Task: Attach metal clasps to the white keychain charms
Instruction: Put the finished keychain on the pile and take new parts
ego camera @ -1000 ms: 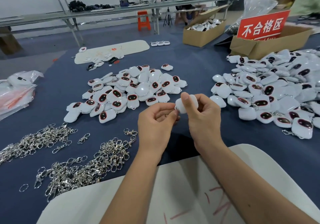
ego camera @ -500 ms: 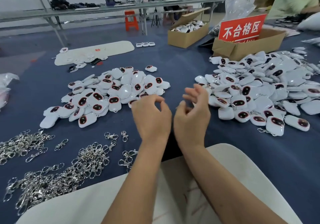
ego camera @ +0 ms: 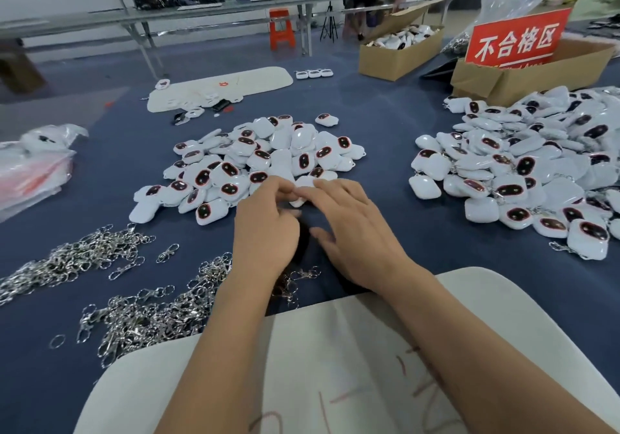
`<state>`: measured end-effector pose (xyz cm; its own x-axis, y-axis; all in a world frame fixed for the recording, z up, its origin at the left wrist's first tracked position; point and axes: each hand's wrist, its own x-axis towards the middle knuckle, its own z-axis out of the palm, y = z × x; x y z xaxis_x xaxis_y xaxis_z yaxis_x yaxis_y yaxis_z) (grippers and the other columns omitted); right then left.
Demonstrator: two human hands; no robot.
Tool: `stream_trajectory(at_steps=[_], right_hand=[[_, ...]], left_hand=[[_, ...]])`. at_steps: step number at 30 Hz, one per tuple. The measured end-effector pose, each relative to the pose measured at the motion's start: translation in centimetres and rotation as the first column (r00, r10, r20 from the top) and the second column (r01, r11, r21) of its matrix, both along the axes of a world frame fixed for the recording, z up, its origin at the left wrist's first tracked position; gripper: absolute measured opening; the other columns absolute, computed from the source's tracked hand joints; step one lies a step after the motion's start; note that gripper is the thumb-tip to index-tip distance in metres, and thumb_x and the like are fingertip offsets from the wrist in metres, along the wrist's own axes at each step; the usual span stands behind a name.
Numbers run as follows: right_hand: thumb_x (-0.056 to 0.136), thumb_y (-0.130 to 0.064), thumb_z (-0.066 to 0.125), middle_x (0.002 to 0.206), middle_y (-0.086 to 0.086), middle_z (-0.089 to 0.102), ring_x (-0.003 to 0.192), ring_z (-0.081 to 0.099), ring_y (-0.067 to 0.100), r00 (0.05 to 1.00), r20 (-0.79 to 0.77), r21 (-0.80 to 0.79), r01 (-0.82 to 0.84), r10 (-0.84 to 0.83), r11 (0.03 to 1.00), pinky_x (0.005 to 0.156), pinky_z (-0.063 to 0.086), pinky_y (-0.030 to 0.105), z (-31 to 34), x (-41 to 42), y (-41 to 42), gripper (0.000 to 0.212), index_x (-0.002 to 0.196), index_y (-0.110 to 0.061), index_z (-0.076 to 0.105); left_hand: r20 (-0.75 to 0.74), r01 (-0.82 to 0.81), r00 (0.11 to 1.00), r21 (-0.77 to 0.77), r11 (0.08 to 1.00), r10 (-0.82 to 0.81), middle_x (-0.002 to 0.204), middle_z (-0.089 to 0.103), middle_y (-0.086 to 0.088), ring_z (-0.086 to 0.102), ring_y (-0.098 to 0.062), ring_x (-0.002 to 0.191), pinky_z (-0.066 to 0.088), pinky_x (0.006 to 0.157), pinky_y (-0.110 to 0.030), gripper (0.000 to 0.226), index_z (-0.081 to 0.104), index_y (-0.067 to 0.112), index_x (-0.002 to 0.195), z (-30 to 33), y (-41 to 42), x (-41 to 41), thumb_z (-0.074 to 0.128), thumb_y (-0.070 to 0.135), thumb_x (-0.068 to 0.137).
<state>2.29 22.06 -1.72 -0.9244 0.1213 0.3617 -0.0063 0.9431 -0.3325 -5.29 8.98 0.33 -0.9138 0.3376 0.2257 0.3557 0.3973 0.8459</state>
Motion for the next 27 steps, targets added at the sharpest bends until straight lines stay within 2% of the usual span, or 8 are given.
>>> stream_trajectory(at_steps=[4, 7, 10, 14, 16, 18, 23, 27], right_hand=[[0.102, -0.035, 0.060, 0.146, -0.005, 0.051, 0.135, 0.038, 0.022, 0.999, 0.032, 0.065, 0.008, -0.010, 0.998, 0.106, 0.042, 0.044, -0.1, -0.2, 0.0, 0.054, 0.153, -0.028, 0.046], [0.098, -0.034, 0.066, 0.133, -0.003, 0.058, 0.126, 0.042, 0.024, 1.000, -0.021, 0.046, 0.003, -0.002, 0.999, 0.101, 0.045, 0.045, -0.2, -0.2, 0.0, 0.048, 0.143, -0.022, 0.057], [0.099, -0.037, 0.065, 0.152, -0.001, 0.043, 0.141, 0.032, 0.023, 1.000, -0.007, 0.051, 0.000, 0.000, 0.999, 0.107, 0.043, 0.045, -0.5, -0.3, -0.1, 0.052, 0.148, -0.024, 0.053], [0.106, -0.046, 0.048, 0.169, -0.001, 0.024, 0.157, 0.012, 0.022, 0.992, 0.118, 0.085, 0.031, -0.041, 0.996, 0.116, 0.032, 0.043, -0.8, -0.6, -0.3, 0.056, 0.158, -0.030, 0.036], [0.105, -0.044, 0.051, 0.160, 0.000, 0.038, 0.151, 0.025, 0.024, 0.991, 0.115, 0.075, 0.061, -0.069, 0.995, 0.113, 0.035, 0.043, -0.7, -0.6, -0.3, 0.054, 0.155, -0.028, 0.043], [0.101, -0.033, 0.063, 0.138, 0.000, 0.054, 0.129, 0.043, 0.027, 0.994, 0.029, 0.013, 0.103, -0.103, 0.995, 0.104, 0.041, 0.041, -0.6, -0.4, -0.2, 0.046, 0.145, -0.023, 0.055], [0.103, -0.021, 0.060, 0.113, 0.004, 0.060, 0.103, 0.045, 0.023, 0.984, -0.029, -0.137, 0.171, -0.176, 0.976, 0.092, 0.040, 0.030, -0.5, 0.0, -0.1, 0.029, 0.131, -0.016, 0.067], [0.102, -0.017, 0.046, 0.086, 0.002, 0.058, 0.081, 0.049, 0.023, 0.982, -0.030, -0.144, 0.181, -0.187, 0.973, 0.072, 0.040, 0.038, 0.0, 0.0, -0.5, 0.018, 0.095, -0.013, 0.063]], left_hand=[[-0.072, -0.041, 0.997, 0.011, 0.999, 0.041, 0.087, 0.073, 0.015, 0.067, -0.004, 0.087, 0.056, 0.085, -0.034, 0.036, 0.064, 0.031, 0.099, -0.5, -2.3, -0.1, 0.053, -0.001, 0.085], [-0.237, -0.067, 0.972, -0.218, 0.974, 0.013, 0.090, 0.067, 0.017, 0.055, -0.016, 0.103, 0.045, 0.091, -0.034, 0.013, 0.067, 0.034, 0.094, -1.0, -3.6, -0.7, 0.064, 0.030, 0.082], [-0.232, -0.107, 0.973, -0.479, 0.871, -0.008, 0.097, 0.058, 0.014, 0.042, -0.021, 0.107, 0.033, 0.091, -0.035, 0.021, 0.064, 0.036, 0.092, -1.2, -4.0, -1.0, 0.070, 0.052, 0.080], [-0.156, -0.016, 0.986, -0.478, 0.878, -0.067, 0.090, 0.056, 0.015, 0.045, -0.017, 0.101, 0.036, 0.090, -0.038, 0.032, 0.058, 0.033, 0.082, -1.1, -4.0, -0.7, 0.075, 0.058, 0.073], [-0.104, 0.041, 0.989, -0.495, 0.868, -0.106, 0.093, 0.056, 0.015, 0.046, -0.016, 0.102, 0.038, 0.091, -0.039, 0.031, 0.058, 0.034, 0.080, -0.7, -4.2, -0.8, 0.078, 0.056, 0.072], [-0.048, 0.089, 0.990, -0.506, 0.858, -0.131, 0.095, 0.055, 0.014, 0.048, -0.016, 0.104, 0.039, 0.094, -0.039, 0.024, 0.060, 0.035, 0.077, -0.2, -4.5, -1.0, 0.080, 0.047, 0.074], [-0.031, 0.115, 0.989, -0.428, 0.896, -0.142, 0.089, 0.061, 0.008, 0.056, -0.013, 0.088, 0.048, 0.087, -0.039, 0.019, 0.063, 0.029, 0.075, -0.3, -4.5, -1.3, 0.081, 0.027, 0.081], [-0.054, 0.065, 0.995, -0.291, 0.955, -0.084, 0.073, 0.065, 0.013, 0.058, -0.003, 0.071, 0.050, 0.072, -0.029, 0.019, 0.064, 0.027, 0.073, -1.0, -4.3, -1.2, 0.080, 0.025, 0.083]])
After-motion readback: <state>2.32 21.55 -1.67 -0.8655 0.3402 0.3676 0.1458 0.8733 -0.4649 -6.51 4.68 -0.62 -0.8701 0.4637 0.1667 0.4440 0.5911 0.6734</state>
